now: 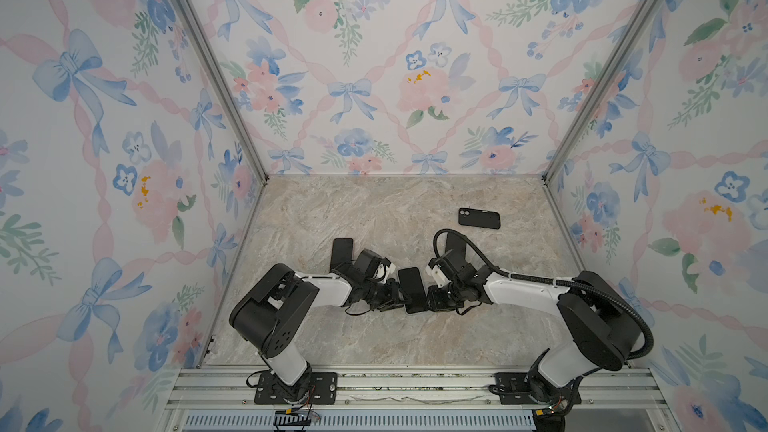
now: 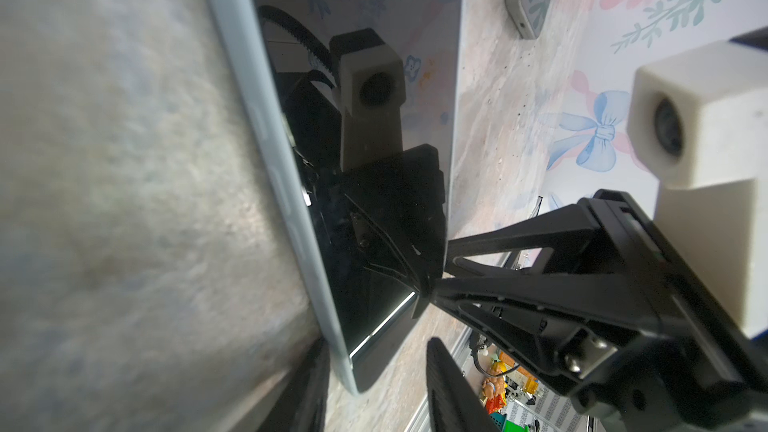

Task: Put the phone into the phone case
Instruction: 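Lower the cased phone flat onto the table with both grippers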

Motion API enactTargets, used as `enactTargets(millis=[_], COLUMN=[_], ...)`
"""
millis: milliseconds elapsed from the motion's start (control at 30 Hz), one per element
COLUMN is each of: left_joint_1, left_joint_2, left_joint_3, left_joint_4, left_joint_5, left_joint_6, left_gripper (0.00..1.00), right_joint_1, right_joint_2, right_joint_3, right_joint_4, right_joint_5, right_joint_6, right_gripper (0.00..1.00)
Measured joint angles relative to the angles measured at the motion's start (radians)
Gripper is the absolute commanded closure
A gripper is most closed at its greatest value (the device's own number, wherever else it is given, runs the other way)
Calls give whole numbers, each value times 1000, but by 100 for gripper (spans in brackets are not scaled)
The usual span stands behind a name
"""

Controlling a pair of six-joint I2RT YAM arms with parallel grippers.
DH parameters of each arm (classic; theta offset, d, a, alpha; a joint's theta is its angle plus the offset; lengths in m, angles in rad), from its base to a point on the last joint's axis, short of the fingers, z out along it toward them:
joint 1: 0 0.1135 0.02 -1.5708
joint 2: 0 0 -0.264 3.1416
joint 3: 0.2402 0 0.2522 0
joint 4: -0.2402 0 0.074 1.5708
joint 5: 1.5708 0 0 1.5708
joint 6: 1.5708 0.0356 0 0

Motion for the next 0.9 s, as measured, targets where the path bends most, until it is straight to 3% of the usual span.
enactTargets(millis=[167,367,600,900], left_joint_1=[0,16,133,145], left_joint_2=[0,-11,-27,70], left_joint_3=[0,-6,8,127], left_joint_4=[0,-13,-78,-116], left_joint_5=[0,-1,-6,0], left_joint_6=[0,6,59,96], left_gripper=[60,59,58,60], right_joint_1=[0,-4,-88,-140], right_joint_2=[0,-14,-3,166], right_joint_3=[0,3,72,202], right_joint_4=[0,-13,-24,49], right_joint_5=[0,7,13,-31], right_joint_6=[3,-5,-45,-72], right_gripper=[80,63,62,63])
